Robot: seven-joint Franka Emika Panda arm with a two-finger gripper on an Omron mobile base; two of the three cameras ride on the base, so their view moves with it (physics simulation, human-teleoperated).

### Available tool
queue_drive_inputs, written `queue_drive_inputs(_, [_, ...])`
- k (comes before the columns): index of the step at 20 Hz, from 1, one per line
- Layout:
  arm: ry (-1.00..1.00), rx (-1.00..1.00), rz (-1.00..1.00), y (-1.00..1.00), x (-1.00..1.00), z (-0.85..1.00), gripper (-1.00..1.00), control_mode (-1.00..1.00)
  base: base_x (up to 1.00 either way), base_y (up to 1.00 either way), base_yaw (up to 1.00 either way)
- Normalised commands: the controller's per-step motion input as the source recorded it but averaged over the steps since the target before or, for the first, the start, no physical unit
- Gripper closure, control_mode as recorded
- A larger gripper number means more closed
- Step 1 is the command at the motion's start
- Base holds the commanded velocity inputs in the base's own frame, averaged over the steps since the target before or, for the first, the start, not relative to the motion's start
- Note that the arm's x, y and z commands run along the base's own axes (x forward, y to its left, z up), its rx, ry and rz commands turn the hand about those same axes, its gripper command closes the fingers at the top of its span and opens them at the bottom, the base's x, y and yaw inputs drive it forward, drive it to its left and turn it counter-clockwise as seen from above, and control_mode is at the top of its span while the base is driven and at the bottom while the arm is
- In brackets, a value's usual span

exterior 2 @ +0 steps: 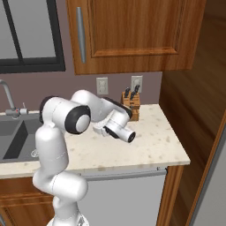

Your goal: Retrieve the wine glasses from the counter and place one next to each plate.

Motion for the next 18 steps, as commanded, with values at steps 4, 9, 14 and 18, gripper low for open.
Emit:
queue_drive_inputs(4, [-0.3,-0.1,0.09,0.05,-0.46,0.96,1.0,-1.0,0.0,0.0,0.0])
queue_drive_inputs(9, [-0.02,-0.01,0.14,0.0,-0.67,0.91,1.0,-1.0,0.0,0.0,0.0])
queue_drive_inputs(14, [0.0,0.0,0.18,-0.02,-0.88,0.77,1.0,-1.0,0.0,0.0,0.0])
queue_drive_inputs(18, [0.0,0.0,0.17,-0.03,-0.93,0.65,1.0,-1.0,0.0,0.0,0.0])
